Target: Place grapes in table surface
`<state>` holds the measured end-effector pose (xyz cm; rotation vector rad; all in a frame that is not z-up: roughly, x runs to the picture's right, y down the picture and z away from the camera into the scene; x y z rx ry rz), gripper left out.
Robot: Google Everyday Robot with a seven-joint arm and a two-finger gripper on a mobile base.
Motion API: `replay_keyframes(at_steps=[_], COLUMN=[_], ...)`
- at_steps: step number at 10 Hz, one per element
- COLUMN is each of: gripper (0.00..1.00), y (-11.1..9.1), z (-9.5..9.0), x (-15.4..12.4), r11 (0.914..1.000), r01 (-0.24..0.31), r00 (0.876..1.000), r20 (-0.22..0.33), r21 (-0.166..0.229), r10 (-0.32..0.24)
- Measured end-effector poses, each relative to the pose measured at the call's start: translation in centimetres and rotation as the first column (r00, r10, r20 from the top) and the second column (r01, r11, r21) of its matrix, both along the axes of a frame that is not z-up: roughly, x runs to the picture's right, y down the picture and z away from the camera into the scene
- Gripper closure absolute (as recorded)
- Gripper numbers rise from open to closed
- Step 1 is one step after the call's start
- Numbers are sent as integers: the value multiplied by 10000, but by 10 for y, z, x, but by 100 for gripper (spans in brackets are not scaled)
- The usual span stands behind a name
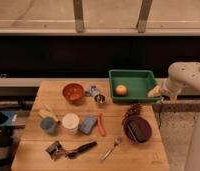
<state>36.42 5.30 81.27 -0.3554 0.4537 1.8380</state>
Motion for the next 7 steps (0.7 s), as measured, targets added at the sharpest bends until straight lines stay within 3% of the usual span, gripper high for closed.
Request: replay_keyframes(at_steps=[3,7], gripper=[20,20], y=[-2,31], z=[12,3], x=[-54,-109], r11=[9981,9864], r01=[446,930], r00=[9966,9715], r20=[718,2293], r21=[-434,-1356], r10=[-414,-601])
